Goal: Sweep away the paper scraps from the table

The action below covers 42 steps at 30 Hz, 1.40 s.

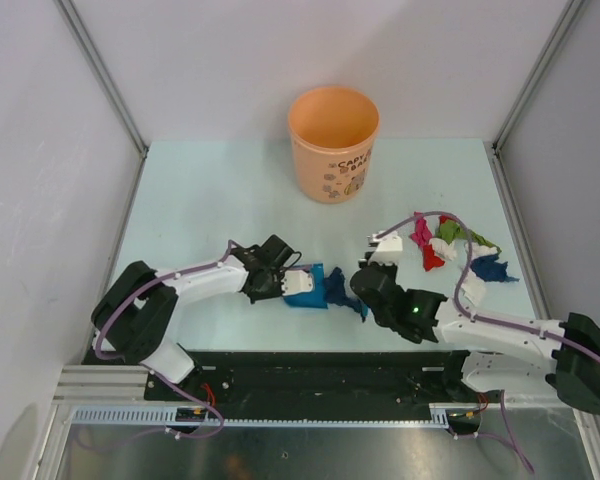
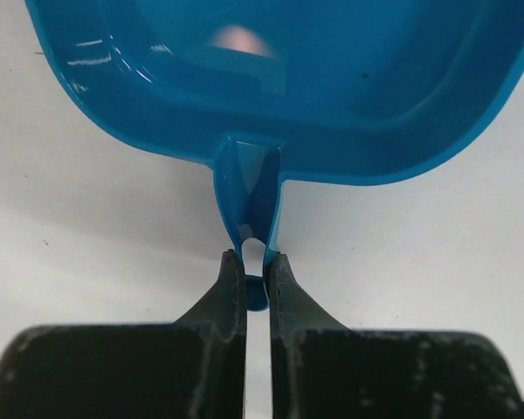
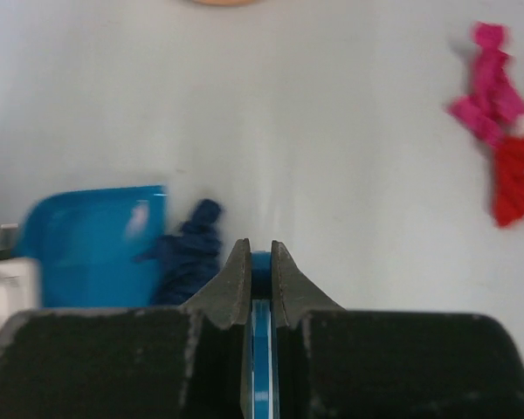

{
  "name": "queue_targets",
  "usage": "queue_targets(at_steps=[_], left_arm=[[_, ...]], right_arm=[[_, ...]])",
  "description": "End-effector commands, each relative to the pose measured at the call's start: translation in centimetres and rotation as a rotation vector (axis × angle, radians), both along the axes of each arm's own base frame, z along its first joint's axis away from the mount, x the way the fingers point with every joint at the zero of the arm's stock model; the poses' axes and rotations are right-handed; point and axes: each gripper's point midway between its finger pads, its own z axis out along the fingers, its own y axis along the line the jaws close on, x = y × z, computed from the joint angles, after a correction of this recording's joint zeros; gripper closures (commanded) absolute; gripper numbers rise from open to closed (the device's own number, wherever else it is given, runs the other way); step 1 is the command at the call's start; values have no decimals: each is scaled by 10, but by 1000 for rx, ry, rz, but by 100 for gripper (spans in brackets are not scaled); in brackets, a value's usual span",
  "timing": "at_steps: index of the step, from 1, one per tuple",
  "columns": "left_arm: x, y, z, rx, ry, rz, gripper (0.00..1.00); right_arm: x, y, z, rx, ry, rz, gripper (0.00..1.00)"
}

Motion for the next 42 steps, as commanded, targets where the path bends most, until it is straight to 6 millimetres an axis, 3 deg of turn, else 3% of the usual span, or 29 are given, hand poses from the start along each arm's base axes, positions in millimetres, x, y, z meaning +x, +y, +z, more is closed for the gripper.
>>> queue_targets(at_steps=[1,2,4,6,10,15,20,21,25,26,28,29,31,39,42], left_arm=[[-2,-5,-3,7,40,2,100],[-2,-7,-2,2,41,1,100],[-3,-11,0,-22,46,-1,100],[-2,-14,4,-45,41,5,100],[1,-18,7,-66,37,14,100],[3,-26,5,-94,60,21,100],[10,-30,3,-96,62,62,100],[12,-33,4,-109,57,70,100],[18,-39,3,-142,61,111,100],[18,-38,1,-138,63,111,100],[17,-36,-5,-119,74,114,100],[17,-36,-6,-115,77,114,100],[17,-33,-8,-105,77,121,100],[12,-17,-4,-31,79,179,100],[9,-13,-8,-6,98,192,100]], right_arm=[[20,75,63,163,-201,223,100],[19,93,75,225,-232,289,100],[16,107,88,263,-258,352,100],[16,105,93,271,-263,347,100],[17,79,103,247,-267,289,100],[14,43,139,277,-336,239,100],[27,20,133,233,-321,193,100],[38,6,129,219,-315,142,100],[70,-13,110,241,-255,120,100],[79,-12,98,221,-234,130,100],[98,-2,95,183,-274,208,100],[107,10,72,134,-239,250,100],[113,26,73,77,-283,311,100],[99,85,32,-33,-256,501,100],[87,107,34,-66,-299,567,100]])
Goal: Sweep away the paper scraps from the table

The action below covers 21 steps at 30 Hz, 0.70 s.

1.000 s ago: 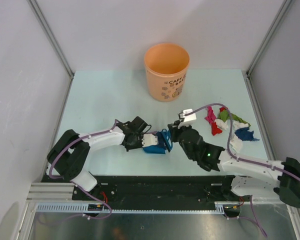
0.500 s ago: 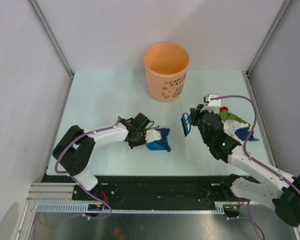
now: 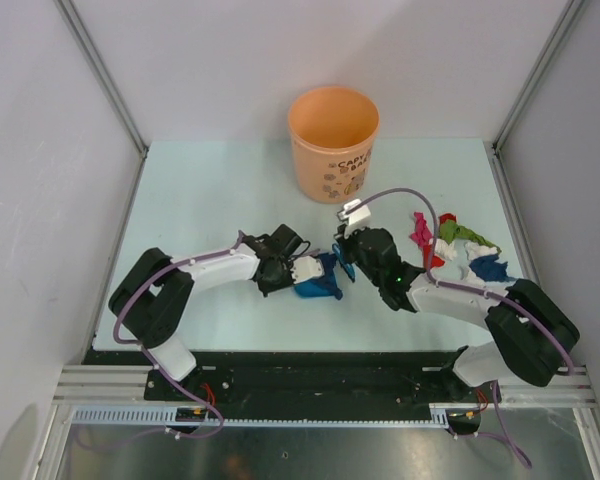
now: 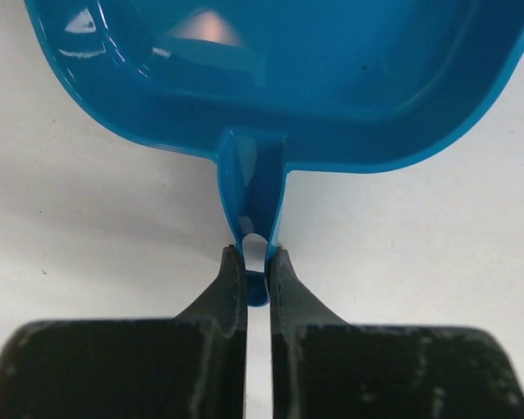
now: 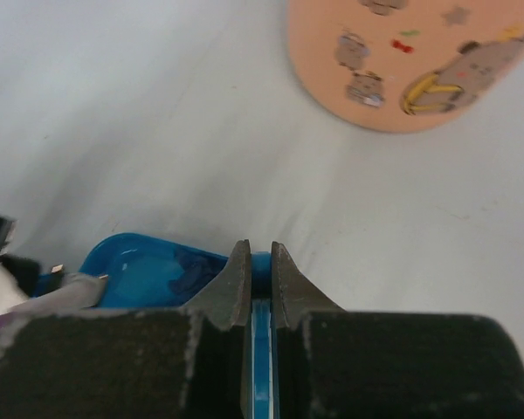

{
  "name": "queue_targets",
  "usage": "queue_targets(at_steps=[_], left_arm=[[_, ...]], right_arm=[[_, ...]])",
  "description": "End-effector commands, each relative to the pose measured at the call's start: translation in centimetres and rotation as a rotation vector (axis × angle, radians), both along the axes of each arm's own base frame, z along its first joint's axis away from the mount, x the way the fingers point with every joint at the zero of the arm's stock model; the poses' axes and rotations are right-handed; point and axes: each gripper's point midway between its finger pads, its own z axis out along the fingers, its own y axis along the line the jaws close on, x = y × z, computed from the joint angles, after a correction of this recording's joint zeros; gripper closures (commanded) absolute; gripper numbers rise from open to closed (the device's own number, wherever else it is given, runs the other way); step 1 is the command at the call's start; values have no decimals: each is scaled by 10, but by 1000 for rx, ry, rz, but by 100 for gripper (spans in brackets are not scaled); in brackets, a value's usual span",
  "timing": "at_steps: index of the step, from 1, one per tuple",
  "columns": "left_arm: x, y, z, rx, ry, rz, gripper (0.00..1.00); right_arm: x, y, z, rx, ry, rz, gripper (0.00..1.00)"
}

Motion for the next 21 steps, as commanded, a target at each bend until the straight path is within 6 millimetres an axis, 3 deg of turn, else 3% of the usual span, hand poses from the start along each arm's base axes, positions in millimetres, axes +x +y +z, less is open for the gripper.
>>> queue_targets(at_steps=[1,6,8,9,13,16,20,21], left_arm=[[-6,13,-6,67,47,62,100],[-5,12,-7,57,57,85,100],[-1,13,-6,50,52,103,100],[1,12,-4,43,50,109,100],[3,-1,7,-41,62,107,100],[5,-9,20,-120,68,120,100],[14,-7,38,-185,44,158,100],[18,-5,43,-200,32,170,100]], right_arm=[[-9,41,29,11,-138,126,100],[-32,56,65,140,-165,141,100],[-36,49,81,124,-223,85,100],[-47,56,85,123,-240,93,100],[-54,63,84,117,-248,86,100],[-49,47,91,129,-251,2,100],[-47,-5,131,173,-298,-175,100],[-53,-22,155,229,-327,-206,100]])
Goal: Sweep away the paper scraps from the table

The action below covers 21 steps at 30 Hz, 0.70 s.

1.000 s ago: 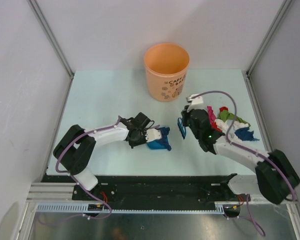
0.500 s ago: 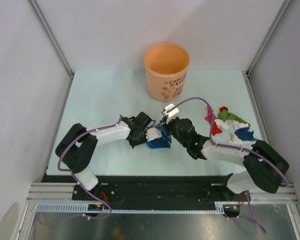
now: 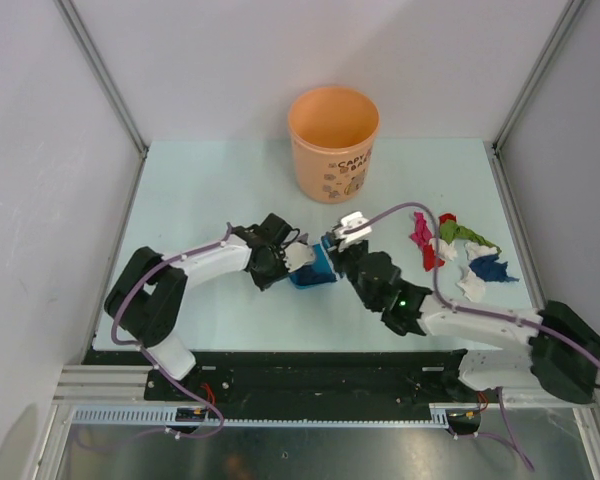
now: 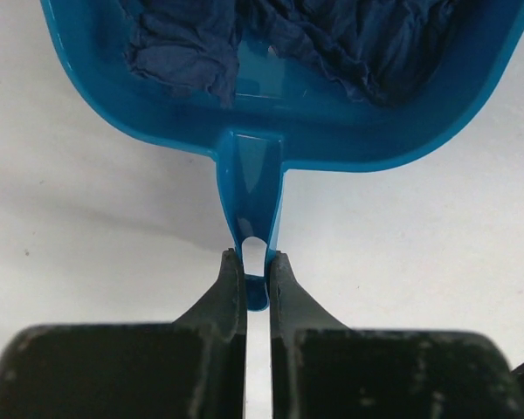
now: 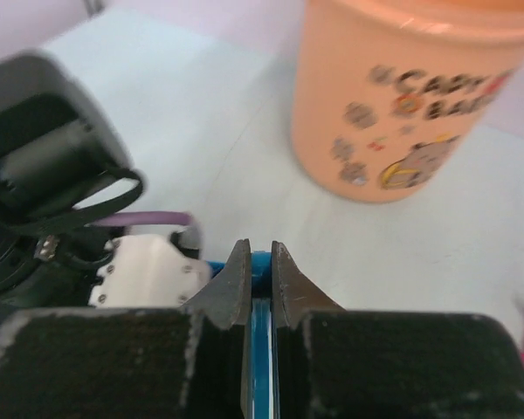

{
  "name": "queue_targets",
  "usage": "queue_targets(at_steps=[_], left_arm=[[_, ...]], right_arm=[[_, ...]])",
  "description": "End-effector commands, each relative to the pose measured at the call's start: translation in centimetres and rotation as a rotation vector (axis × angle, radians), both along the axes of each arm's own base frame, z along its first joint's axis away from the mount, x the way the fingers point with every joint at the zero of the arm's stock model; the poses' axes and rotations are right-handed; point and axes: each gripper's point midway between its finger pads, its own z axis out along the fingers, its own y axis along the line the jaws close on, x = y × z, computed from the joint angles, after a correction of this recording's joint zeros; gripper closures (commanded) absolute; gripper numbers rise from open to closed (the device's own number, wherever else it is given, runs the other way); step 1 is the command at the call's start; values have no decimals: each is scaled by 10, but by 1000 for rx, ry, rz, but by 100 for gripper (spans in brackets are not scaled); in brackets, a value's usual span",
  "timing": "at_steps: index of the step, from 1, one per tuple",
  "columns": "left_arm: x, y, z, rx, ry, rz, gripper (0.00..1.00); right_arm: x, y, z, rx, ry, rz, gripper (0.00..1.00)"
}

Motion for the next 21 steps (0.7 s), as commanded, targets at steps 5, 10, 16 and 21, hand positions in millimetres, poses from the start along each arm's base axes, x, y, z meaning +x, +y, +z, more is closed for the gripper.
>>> queue_targets(at_steps=[5,10,16,21], left_arm=[[26,-18,72,-205,-123,79,100],[42,-19,117,-256,-249,121,100],[70,-15,178,-286,-408,179,100],[113,-26,234,-307,-538,244,100]], right_arm=[[-18,-120,127,315,-151,-267,100],[-27,-175,136,363,-150,-368,100],[-28,-199,121,342,-108,-413,100],[-21,-205,104,292,-66,-435,100]])
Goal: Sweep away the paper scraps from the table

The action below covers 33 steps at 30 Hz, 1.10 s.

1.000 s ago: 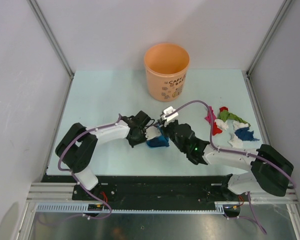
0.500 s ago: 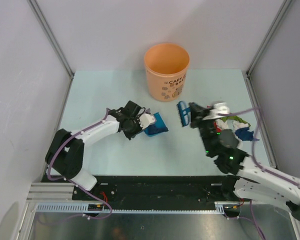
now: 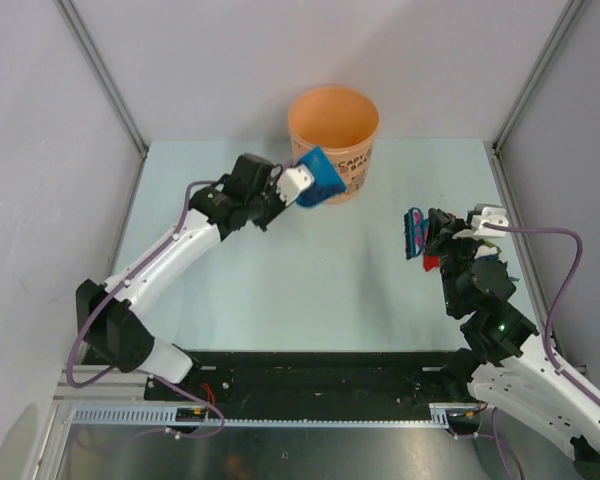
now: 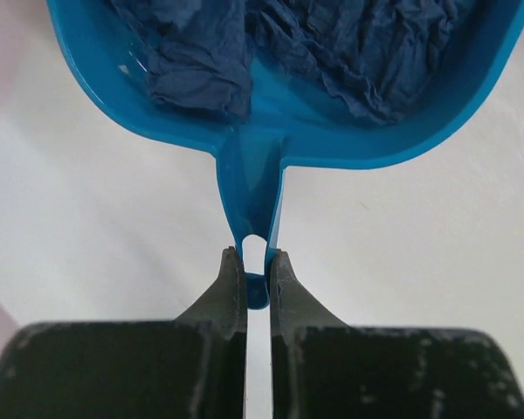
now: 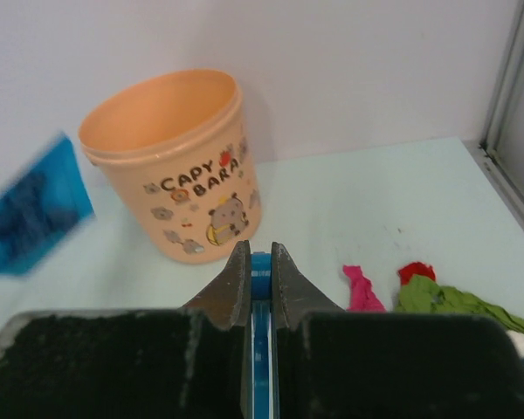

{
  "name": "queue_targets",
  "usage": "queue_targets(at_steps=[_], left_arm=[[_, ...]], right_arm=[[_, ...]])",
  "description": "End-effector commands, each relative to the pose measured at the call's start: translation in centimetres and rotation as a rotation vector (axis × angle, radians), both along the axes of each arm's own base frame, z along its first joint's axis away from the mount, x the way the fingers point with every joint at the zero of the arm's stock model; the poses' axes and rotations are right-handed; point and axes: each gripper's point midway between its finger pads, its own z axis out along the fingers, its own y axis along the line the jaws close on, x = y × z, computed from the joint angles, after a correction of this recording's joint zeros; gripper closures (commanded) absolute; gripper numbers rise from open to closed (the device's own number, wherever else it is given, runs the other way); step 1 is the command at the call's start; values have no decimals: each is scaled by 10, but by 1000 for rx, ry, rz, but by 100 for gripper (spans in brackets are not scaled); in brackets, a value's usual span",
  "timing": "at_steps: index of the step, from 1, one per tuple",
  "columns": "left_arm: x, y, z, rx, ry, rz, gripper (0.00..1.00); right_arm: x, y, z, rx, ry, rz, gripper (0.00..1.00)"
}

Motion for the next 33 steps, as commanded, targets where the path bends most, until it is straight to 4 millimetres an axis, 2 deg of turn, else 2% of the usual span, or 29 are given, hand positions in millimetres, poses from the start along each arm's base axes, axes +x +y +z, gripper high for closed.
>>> queue_targets(at_steps=[1,2,3,4,5,6,7,8,9,12,13,14,17,20,29,31,32,33], left_arm=[[41,-7,60,-52,-136,104,100],[50,-10,79,-72,-174,111,100],[55,-10,85,-75,-191,123,100],[63,-14,83,-63,-188,123,100],[71,-16,102,-78,-230,128,100],[78,-18,104,-68,-241,136,100],[89,-18,97,-32,-240,158,100],[101,-19,114,-36,-283,173,100],[110,-19,118,-27,-299,187,100],[144,-16,135,24,-371,253,100],[153,-8,141,58,-404,300,100],[166,-8,152,76,-448,316,100],[187,3,177,161,-551,380,100],[192,16,198,288,-627,397,100],[198,26,197,691,-709,357,100],[197,28,211,733,-764,402,100],[198,23,201,839,-761,347,100],[198,22,213,837,-817,379,100]], right_arm=[[3,-2,-20,-26,71,2,100],[3,-3,-27,-43,95,-1,100],[2,-2,-30,-39,102,5,100],[2,-3,-35,-46,115,6,100],[2,-3,-38,-47,119,8,100],[2,-2,-40,-49,123,10,100],[2,-2,-42,-50,126,11,100],[2,-3,-46,-53,133,8,100],[3,-2,-47,-55,137,8,100],[4,-2,-53,-56,147,10,100],[4,-1,-55,-59,151,14,100],[4,-1,-56,-56,152,16,100],[3,0,-59,-55,163,24,100],[0,-1,-61,-54,168,32,100],[-4,-1,-58,-31,155,46,100],[-4,0,-59,-32,159,50,100],[-4,0,-59,-32,160,53,100],[-4,1,-60,-33,161,58,100]])
